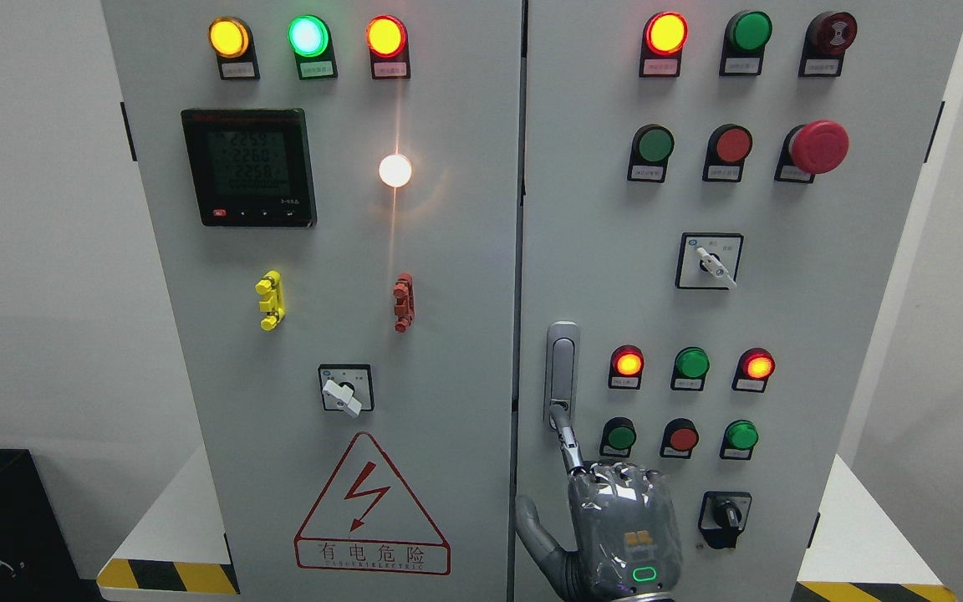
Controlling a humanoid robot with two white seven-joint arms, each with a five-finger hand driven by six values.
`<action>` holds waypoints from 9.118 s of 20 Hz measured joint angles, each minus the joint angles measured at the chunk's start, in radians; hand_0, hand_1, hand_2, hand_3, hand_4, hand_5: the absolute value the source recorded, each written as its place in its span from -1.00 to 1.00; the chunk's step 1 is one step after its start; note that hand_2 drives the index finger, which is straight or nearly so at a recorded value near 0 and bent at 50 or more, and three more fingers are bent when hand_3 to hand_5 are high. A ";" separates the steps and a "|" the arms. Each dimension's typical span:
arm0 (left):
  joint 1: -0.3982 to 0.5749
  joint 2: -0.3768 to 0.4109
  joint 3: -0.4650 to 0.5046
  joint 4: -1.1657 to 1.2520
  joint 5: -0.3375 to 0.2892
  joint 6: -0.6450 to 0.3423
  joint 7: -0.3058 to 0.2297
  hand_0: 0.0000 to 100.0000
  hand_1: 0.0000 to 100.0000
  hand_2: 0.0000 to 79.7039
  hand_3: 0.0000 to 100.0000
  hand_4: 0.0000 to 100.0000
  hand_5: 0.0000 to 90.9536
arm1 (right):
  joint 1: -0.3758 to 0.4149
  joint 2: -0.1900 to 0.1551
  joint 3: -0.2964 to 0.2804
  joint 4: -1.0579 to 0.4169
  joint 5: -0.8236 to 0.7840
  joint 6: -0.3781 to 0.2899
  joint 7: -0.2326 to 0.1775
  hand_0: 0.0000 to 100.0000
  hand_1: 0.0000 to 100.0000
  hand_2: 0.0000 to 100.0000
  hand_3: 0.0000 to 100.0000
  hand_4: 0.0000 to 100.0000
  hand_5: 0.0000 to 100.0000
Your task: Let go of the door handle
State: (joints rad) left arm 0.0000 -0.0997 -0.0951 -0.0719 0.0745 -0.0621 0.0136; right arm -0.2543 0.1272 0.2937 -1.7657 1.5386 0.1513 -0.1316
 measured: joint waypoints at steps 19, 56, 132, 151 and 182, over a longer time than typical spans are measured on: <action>0.000 0.000 0.000 0.000 0.000 0.000 0.000 -0.76 0.11 -1.00 -1.00 -1.00 -1.00 | -0.009 0.000 -0.012 0.017 0.000 0.006 0.007 -0.17 -0.49 -0.90 1.00 0.97 1.00; 0.000 0.000 0.000 0.000 0.000 0.000 0.000 -0.76 0.11 -1.00 -1.00 -1.00 -1.00 | -0.011 0.003 -0.015 0.036 -0.006 0.007 0.008 -0.14 -0.49 -0.86 1.00 0.97 1.00; 0.000 0.000 0.000 0.000 0.000 0.000 0.000 -0.76 0.11 -1.00 -1.00 -1.00 -1.00 | 0.012 0.003 -0.015 -0.022 -0.005 0.006 0.005 -0.15 -0.45 -0.49 1.00 0.99 1.00; 0.000 0.000 0.000 0.000 0.000 0.000 0.000 -0.76 0.11 -1.00 -1.00 -1.00 -1.00 | 0.071 -0.003 -0.017 -0.144 -0.013 -0.002 0.032 -0.03 -0.54 0.43 1.00 0.88 0.91; 0.000 0.000 0.000 0.000 0.000 0.000 0.000 -0.76 0.11 -1.00 -1.00 -1.00 -1.00 | -0.096 0.003 -0.027 -0.151 -0.016 0.014 0.146 -0.37 -0.54 0.91 1.00 1.00 1.00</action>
State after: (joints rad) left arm 0.0000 -0.0997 -0.0951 -0.0719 0.0745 -0.0621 0.0136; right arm -0.3504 0.1298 0.2667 -1.9171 1.5227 0.1652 0.0147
